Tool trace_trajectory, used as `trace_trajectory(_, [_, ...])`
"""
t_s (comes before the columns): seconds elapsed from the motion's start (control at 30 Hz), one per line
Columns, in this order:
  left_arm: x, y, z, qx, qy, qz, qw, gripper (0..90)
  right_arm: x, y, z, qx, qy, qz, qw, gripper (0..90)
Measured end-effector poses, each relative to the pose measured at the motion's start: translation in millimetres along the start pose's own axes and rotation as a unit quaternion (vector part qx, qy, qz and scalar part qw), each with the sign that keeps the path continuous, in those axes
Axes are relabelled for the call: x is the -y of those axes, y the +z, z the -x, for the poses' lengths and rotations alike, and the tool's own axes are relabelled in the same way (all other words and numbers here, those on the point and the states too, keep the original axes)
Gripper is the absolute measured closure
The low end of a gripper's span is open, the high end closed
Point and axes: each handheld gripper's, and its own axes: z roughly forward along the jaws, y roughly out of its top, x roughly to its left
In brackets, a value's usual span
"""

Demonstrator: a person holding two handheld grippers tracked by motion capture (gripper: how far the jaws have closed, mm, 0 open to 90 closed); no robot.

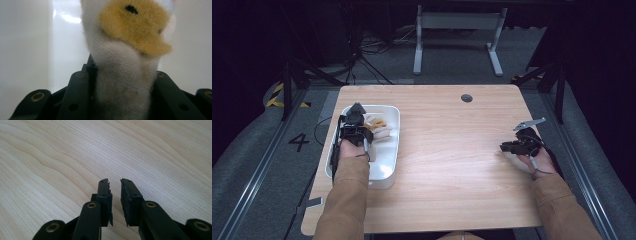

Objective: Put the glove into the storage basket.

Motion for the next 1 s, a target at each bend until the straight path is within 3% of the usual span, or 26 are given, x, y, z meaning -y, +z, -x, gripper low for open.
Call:
trace_trajectory(0.53, [2.2, 20.6, -8.2, -0.011, -0.023, -0.011, 0.9996, 67.3, 0.6, 1.3, 0.5, 0.001, 0.001, -0.002, 1.0, 76.9])
trace_trajectory(0.8, [3.1, 28.8, -7.4, -0.013, -0.014, -0.026, 0.9995, 67.1, 1.9, 2.8, 1.8, 0.003, 0.001, -0.006, 1.0, 76.4])
trace_trajectory(1.0, [4.0, 39.9, -6.1, -0.015, -0.003, -0.05, 0.9986, 66.0, 2.8, 3.8, 2.5, 0.003, 0.002, -0.007, 1.0, 76.3])
